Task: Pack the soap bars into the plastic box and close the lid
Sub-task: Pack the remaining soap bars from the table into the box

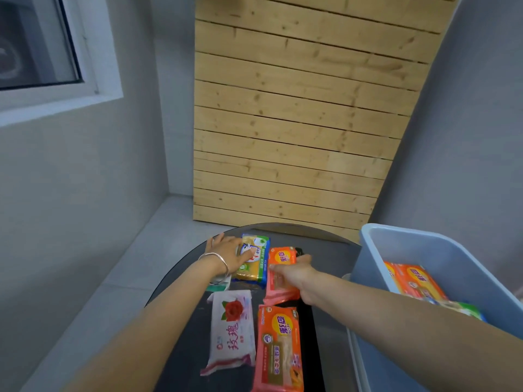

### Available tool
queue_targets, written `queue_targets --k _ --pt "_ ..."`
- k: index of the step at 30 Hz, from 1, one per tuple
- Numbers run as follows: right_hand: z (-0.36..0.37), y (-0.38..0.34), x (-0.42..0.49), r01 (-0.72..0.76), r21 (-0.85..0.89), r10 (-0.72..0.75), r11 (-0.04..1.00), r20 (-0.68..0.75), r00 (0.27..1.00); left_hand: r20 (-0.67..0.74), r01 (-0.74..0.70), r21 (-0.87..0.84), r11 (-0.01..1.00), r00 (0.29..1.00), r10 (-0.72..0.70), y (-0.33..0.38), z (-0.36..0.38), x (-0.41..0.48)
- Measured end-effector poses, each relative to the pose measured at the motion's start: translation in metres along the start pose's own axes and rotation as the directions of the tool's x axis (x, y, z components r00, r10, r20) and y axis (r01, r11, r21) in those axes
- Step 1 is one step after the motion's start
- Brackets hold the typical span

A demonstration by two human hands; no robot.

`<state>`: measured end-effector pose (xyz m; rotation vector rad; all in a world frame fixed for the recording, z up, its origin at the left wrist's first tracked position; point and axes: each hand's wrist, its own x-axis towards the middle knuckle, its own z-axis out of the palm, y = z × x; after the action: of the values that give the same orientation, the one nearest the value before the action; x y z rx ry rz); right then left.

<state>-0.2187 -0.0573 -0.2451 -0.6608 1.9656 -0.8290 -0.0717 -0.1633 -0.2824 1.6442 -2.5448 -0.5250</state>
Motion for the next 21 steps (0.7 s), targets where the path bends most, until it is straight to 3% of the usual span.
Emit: queue_targets --k 4,8,12,14,21 --pt "-0.001 0.001 0.003 0.015 0.076 -0.016 0.997 0.017 1.0 0.008 -0.027 -0.223 0.975 1.0 0.03 0.009 -0.002 -0.005" --pt "0.001 0.001 -0.001 0.085 0.143 -0.085 0.986 -0.006 0.996 -0.086 -0.151 -0.616 0.773 0.989 0.124 0.039 -0.019 -0.02" --pt "-0.011 -0.019 -0.015 0.216 0.241 -0.211 0.946 -0.045 0.976 -0.236 -0.24 -0.679 0.694 0.966 0.103 0.056 -0.049 -0.03" --pt "-0.027 -0.033 -0.028 0.277 0.274 -0.275 0.921 -0.046 0.96 -0.282 -0.26 -0.764 0.59 0.958 0.057 0.064 -0.066 -0.035" --pt "-0.133 -0.06 -0.079 0.333 0.405 -0.382 0.851 0.043 0.923 -0.194 -0.175 -0.957 0.232 0.979 -0.062 0.122 -0.126 -0.065"
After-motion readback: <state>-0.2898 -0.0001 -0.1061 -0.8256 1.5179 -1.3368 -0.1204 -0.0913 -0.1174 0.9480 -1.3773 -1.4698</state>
